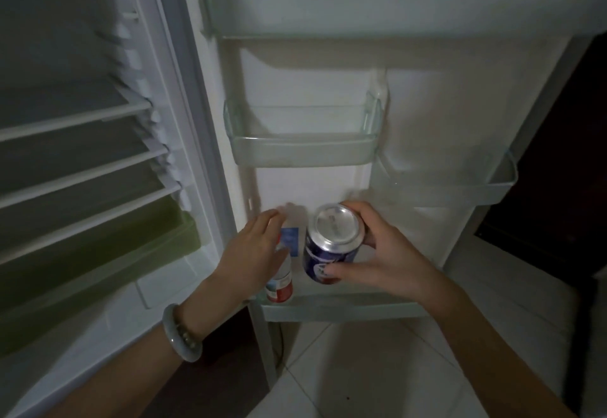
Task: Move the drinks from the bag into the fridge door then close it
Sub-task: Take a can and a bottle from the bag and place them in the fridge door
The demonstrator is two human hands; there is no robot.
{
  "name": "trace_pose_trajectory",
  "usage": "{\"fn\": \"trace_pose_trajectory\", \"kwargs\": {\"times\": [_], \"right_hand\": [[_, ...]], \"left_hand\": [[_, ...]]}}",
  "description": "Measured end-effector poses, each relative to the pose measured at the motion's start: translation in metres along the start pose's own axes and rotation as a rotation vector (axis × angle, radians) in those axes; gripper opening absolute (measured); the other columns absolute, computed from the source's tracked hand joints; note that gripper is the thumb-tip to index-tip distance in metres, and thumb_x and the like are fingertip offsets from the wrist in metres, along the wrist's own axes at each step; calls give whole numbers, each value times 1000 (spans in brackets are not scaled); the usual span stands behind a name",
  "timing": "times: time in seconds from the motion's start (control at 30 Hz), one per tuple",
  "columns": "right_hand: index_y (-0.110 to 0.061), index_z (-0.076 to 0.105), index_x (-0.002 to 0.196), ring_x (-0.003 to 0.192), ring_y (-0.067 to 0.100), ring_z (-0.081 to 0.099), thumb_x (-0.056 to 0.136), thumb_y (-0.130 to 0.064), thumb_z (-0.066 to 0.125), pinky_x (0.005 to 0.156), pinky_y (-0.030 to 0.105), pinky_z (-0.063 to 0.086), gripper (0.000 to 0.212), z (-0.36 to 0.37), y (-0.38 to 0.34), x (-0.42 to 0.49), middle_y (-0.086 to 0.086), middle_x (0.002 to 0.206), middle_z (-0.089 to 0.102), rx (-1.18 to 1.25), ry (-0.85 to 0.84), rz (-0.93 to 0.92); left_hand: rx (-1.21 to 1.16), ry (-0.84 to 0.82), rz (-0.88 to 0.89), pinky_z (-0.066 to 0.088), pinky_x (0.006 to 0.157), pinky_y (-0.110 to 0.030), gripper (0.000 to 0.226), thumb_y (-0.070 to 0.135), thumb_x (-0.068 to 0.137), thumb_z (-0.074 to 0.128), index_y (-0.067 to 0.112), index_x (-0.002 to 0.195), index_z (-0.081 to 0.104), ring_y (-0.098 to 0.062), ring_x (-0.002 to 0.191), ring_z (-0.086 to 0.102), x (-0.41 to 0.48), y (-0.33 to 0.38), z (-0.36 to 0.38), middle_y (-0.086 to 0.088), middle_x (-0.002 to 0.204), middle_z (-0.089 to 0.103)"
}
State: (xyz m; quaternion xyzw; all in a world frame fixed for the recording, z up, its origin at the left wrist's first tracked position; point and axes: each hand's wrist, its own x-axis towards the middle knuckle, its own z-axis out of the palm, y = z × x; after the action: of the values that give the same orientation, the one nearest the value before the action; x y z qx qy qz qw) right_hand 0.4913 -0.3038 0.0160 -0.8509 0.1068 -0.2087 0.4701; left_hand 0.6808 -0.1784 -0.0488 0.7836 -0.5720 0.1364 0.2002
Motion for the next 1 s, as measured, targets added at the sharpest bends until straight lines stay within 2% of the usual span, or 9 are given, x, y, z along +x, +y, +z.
{"fn": "trace_pose_trajectory", "kwargs": {"times": [0.07,0.2,0.27,0.37,0.5,0.57,0.7,0.83,1.0], "right_hand": [[-41,50,110,106,7,60,54,-29,87,91,27,47,69,-15,-19,0,-17,111,62,49,48,-57],[-39,53,104,95,2,61,44,-39,88,77,18,49,70,-57,-50,7,-22,102,63,66,256,-131],[-33,51,102,90,-3,61,44,-29,86,72,14,49,68,-79,-59,11,-23,97,64,46,386,-148],[-26,49,100,84,-5,61,50,-11,86,68,13,49,64,-106,-66,16,-13,98,60,58,520,-163],[-26,48,99,90,9,61,66,-3,79,78,28,52,50,-131,-55,31,-4,101,59,36,625,-79],[-23,48,102,95,15,60,65,-6,81,84,35,52,52,-134,-42,42,-2,105,59,-40,623,-8],[-15,48,112,99,17,59,63,-17,84,84,33,50,61,-120,-15,56,-2,107,58,-170,542,147],[-12,45,119,100,16,55,66,-22,82,82,29,45,65,-113,-4,64,-3,108,55,-191,490,201],[-11,41,124,98,14,53,69,-26,80,79,27,42,69,-113,-6,67,-3,111,53,-212,463,229]], "left_hand": [[-12,42,45,43,95,-38,57,15,75,72,-1,125,50,-34,115,51,6,7,-9,-18,126,53],[-64,82,123,46,92,-41,55,15,76,72,0,124,50,-35,111,54,14,18,-18,-18,124,54],[-67,76,146,47,90,-39,54,16,77,72,2,124,50,-34,111,54,16,20,-18,-17,124,54],[-69,63,157,48,89,-39,53,16,76,72,3,123,51,-34,111,55,17,19,-15,-17,124,54],[-91,35,154,47,90,-39,52,16,76,72,4,123,51,-34,112,54,19,16,-11,-16,125,53],[-98,26,153,47,89,-39,53,16,76,73,5,123,51,-33,112,54,19,16,-10,-16,125,53],[-140,21,134,44,92,-36,50,20,79,70,8,123,51,-31,112,53,16,18,-6,-13,126,52],[-168,-2,117,39,94,-28,48,30,82,58,10,125,51,-26,115,51,10,20,-6,-9,127,51],[-165,-6,99,36,94,-25,48,22,83,66,10,126,50,-25,116,50,6,26,-7,-9,128,51]]}}
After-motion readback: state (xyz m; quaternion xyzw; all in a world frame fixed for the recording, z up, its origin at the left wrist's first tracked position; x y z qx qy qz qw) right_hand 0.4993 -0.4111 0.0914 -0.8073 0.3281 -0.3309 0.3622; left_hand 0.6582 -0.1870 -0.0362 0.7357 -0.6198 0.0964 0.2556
